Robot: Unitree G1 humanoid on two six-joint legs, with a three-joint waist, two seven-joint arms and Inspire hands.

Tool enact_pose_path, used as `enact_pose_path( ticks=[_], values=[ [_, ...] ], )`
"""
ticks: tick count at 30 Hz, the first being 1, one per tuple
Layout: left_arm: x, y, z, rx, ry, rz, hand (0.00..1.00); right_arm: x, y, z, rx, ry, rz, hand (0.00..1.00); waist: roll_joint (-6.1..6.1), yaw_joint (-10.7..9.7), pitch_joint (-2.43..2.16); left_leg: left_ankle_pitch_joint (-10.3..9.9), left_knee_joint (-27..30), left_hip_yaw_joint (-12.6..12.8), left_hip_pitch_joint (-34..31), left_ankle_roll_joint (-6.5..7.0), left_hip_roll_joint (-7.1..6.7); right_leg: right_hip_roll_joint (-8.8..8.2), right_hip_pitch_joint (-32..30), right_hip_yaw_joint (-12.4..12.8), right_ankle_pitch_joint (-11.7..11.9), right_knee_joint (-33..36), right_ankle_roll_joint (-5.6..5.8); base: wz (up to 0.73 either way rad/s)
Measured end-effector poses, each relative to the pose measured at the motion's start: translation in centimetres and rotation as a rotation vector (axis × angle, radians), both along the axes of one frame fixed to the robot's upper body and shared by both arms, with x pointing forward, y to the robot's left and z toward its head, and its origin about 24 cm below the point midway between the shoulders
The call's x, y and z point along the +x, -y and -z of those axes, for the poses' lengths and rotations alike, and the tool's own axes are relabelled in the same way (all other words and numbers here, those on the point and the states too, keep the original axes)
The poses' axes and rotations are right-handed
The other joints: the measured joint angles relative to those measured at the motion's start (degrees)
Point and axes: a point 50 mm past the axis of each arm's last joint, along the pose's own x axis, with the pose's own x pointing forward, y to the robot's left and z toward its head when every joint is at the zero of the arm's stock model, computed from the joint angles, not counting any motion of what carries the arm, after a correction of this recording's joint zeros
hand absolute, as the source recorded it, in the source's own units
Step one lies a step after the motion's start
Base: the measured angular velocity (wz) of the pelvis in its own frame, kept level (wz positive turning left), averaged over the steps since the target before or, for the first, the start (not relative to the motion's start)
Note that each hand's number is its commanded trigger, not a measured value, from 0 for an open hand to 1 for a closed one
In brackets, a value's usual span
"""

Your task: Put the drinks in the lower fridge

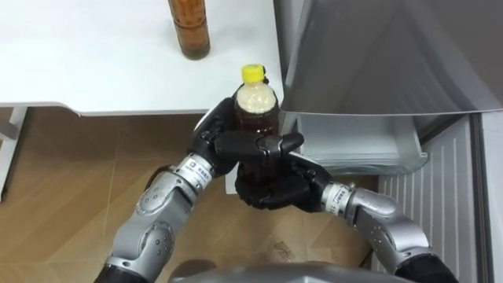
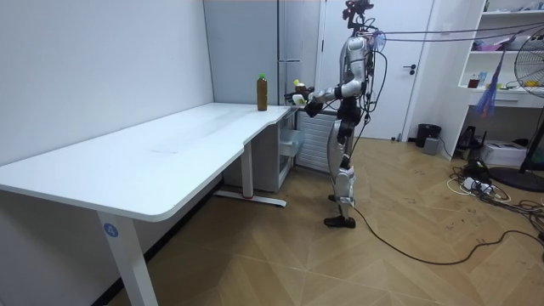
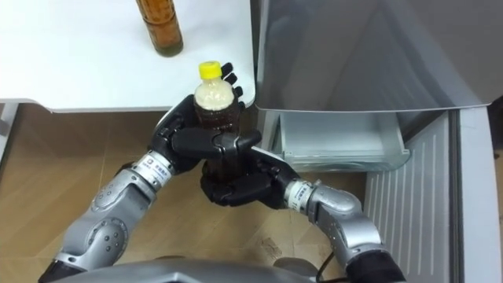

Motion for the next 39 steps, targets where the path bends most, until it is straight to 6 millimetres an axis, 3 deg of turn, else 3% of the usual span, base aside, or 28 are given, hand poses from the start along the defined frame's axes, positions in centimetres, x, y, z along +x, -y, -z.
enact_pose_path(
  ticks=[14, 20, 27, 31, 39],
  values=[
    [0.2, -0.3, -0.1, 0.002, 0.008, -0.014, 0.00, 0.0, 0.0, 0.1, -0.002, -0.009, 0.000, 1.00, -0.30, 0.03, 0.22, -0.03, 0.19, 0.34, 0.09, 0.04, 0.02, 0.00, -0.02, 0.37, 0.00, -0.01, 0.00, -0.01],
    [1.0, -0.8, -1.2, -0.016, 0.066, -0.051, 0.00, 0.1, 0.2, 0.2, -0.031, -0.008, 0.023, 1.00, -0.21, 0.14, 0.26, -0.09, 0.19, 0.31, -0.01, 0.11, 0.02, 0.00, 0.03, 0.17, 0.00, -0.09, 0.00, 0.00],
    [2.8, -1.9, -5.0, -0.047, 0.240, -0.123, 0.00, 0.0, 0.8, 0.3, -0.055, -0.013, 0.024, 1.00, 0.81, 0.41, 0.48, -0.11, 0.25, -0.08, 0.50, 0.10, 0.10, 0.02, 0.76, -0.35, 0.03, -0.15, -0.03, 0.02],
    [3.0, -2.4, -7.1, -0.091, 0.335, -0.158, 0.00, -0.6, 1.5, 0.8, -0.070, -0.038, 0.027, 1.00, 1.82, 1.28, 0.23, -0.12, -0.09, -0.13, 0.93, 0.09, 0.13, 0.10, 0.92, -0.33, 0.03, -0.07, -0.03, 0.00],
    [2.8, -2.0, -8.9, -0.107, 0.411, -0.135, 0.00, -1.2, 2.3, 1.1, -0.093, -0.069, 0.018, 1.00, 2.04, 1.56, 0.12, -0.12, -0.07, -0.45, 0.94, 0.08, 0.12, 0.10, 1.01, -0.58, 0.04, 0.04, -0.04, 0.00]
  ],
)
